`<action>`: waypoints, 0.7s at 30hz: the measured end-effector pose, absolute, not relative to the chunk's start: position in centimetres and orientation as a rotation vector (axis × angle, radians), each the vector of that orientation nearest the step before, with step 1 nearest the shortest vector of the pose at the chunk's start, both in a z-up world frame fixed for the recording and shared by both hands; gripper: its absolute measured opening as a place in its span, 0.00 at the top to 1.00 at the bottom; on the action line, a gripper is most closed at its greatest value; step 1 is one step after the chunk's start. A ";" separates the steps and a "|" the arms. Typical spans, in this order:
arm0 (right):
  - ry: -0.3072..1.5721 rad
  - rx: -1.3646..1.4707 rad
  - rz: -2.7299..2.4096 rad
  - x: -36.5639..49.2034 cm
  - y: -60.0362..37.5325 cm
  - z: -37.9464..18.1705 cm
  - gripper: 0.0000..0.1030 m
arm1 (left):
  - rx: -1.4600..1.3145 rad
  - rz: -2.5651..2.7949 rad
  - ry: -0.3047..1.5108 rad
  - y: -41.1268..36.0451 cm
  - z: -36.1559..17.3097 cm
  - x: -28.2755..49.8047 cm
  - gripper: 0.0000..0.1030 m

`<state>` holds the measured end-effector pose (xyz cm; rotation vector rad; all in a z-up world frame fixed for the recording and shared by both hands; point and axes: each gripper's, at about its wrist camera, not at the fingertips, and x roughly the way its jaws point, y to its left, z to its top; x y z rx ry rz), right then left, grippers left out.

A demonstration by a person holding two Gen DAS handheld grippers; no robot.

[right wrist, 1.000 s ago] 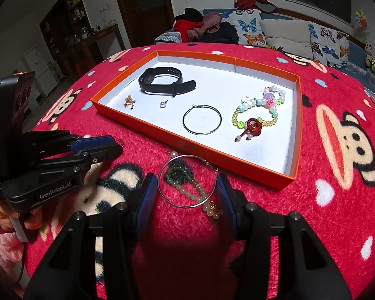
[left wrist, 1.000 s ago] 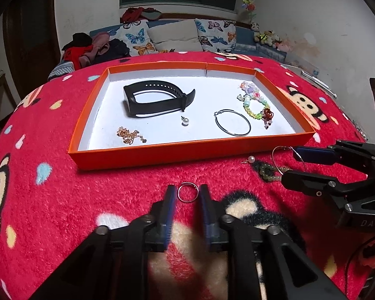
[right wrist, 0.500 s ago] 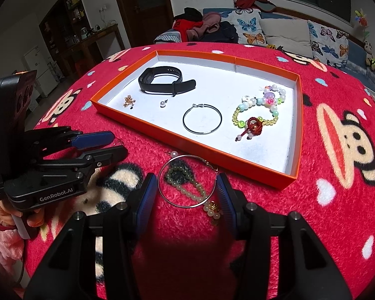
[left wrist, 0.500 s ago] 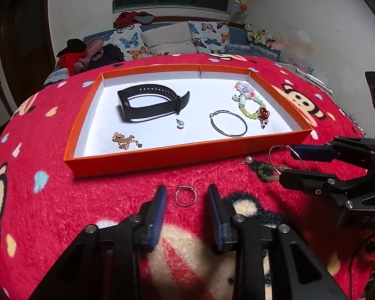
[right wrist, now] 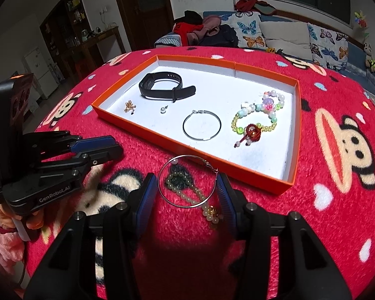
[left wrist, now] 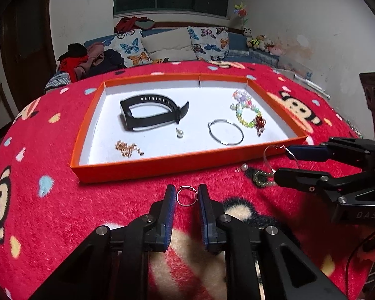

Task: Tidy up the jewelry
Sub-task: 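Lift the silver ring with the left tool while the right tool grasps the second hoop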

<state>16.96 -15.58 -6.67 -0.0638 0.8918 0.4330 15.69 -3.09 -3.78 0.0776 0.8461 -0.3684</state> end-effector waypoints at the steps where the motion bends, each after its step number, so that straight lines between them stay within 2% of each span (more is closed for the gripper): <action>1: 0.888 -0.059 0.436 17.0 -15.6 -6.5 0.52 | 0.074 -0.371 0.838 -3.0 -3.4 15.7 0.82; 4: 0.875 -0.054 0.440 17.4 -15.5 -6.0 0.52 | 0.069 -0.371 0.812 -2.9 -2.3 15.8 0.82; 8: 0.857 -0.052 0.451 17.8 -15.3 -5.3 0.60 | 0.064 -0.369 0.776 -2.6 -0.7 16.5 0.82; 11: 0.858 -0.053 0.447 18.2 -15.3 -5.2 0.61 | 0.062 -0.359 0.761 -2.4 0.0 17.1 0.82; 18: 0.875 -0.050 0.452 17.7 -15.6 -5.8 0.59 | 0.054 -0.358 0.753 -2.0 0.5 17.1 0.82; 21: 0.882 -0.043 0.444 17.3 -16.1 -6.0 0.51 | 0.051 -0.357 0.758 -1.9 0.3 17.0 0.82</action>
